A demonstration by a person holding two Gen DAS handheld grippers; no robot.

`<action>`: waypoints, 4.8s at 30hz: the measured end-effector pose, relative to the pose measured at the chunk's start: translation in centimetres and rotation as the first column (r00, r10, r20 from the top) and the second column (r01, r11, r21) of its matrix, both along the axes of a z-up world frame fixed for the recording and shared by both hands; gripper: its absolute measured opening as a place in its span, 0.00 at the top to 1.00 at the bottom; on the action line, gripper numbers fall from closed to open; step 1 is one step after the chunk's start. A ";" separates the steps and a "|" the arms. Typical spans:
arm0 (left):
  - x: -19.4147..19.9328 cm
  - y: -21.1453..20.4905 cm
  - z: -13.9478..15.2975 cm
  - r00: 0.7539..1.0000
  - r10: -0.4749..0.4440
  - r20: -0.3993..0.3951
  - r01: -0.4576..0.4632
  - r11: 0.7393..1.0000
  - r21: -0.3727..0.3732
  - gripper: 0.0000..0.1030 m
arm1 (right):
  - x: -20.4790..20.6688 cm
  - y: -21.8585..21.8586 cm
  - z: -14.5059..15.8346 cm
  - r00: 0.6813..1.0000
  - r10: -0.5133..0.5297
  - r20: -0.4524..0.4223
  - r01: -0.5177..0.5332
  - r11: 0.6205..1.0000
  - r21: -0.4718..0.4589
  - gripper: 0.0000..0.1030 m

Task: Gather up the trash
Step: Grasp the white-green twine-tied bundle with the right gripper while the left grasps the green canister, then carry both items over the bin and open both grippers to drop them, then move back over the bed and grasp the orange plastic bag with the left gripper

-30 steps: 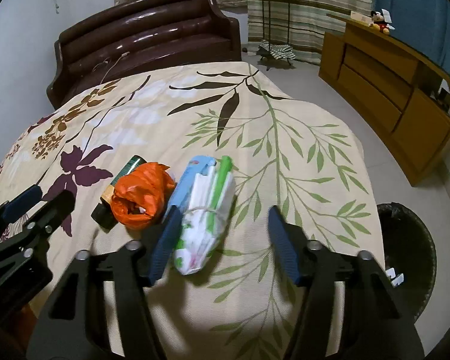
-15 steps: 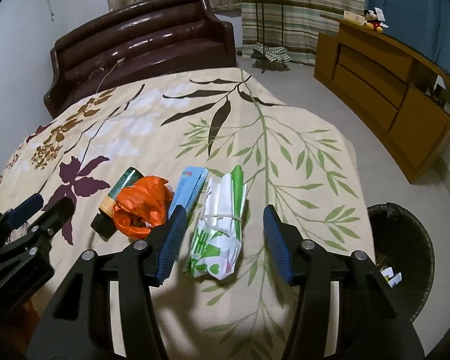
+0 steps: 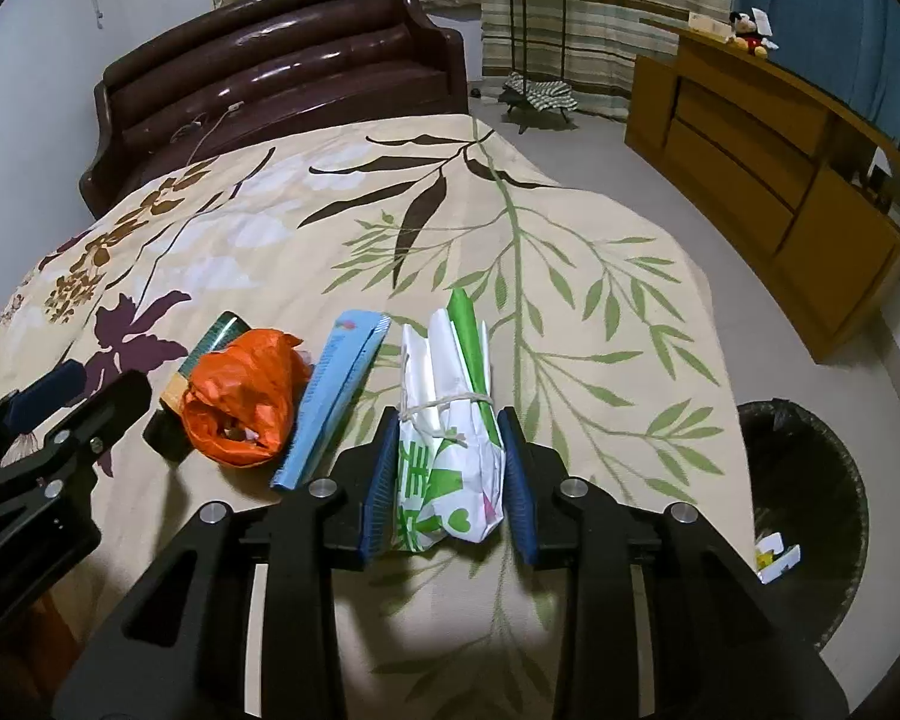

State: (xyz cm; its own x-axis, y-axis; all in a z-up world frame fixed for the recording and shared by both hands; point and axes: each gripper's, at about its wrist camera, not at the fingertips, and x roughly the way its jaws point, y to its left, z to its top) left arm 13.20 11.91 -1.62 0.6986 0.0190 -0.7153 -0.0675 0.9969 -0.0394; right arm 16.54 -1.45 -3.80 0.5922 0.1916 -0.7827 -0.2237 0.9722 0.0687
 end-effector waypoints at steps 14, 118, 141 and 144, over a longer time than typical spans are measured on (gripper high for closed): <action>3.1 -1.4 -1.2 0.994 -0.077 -0.083 0.076 0.997 -0.013 0.33 | 0.3 -0.3 -0.1 1.000 0.013 0.007 -0.013 1.000 0.012 0.69; -1.2 -24.2 1.0 0.932 -0.354 0.084 0.349 0.935 0.062 0.38 | -7.1 -25.6 0.5 0.907 -0.395 0.149 0.386 0.919 0.083 0.46; 1.6 -9.4 1.4 0.997 -0.039 0.064 0.034 0.997 0.071 0.35 | -3.9 -13.8 2.1 0.975 -0.174 0.140 0.161 0.982 0.099 0.45; 2.1 -8.4 0.9 0.999 -0.024 0.046 0.021 0.997 0.072 0.34 | -3.6 -12.4 2.3 0.979 -0.151 0.139 0.138 0.986 0.098 0.45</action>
State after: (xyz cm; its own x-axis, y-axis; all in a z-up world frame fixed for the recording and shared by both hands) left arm 15.30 3.49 -0.70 0.7322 0.0527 -0.6790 -0.0444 0.9986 0.0296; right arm 12.98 -13.88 -1.53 0.7249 0.1597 -0.6701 -0.0950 0.9866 0.1323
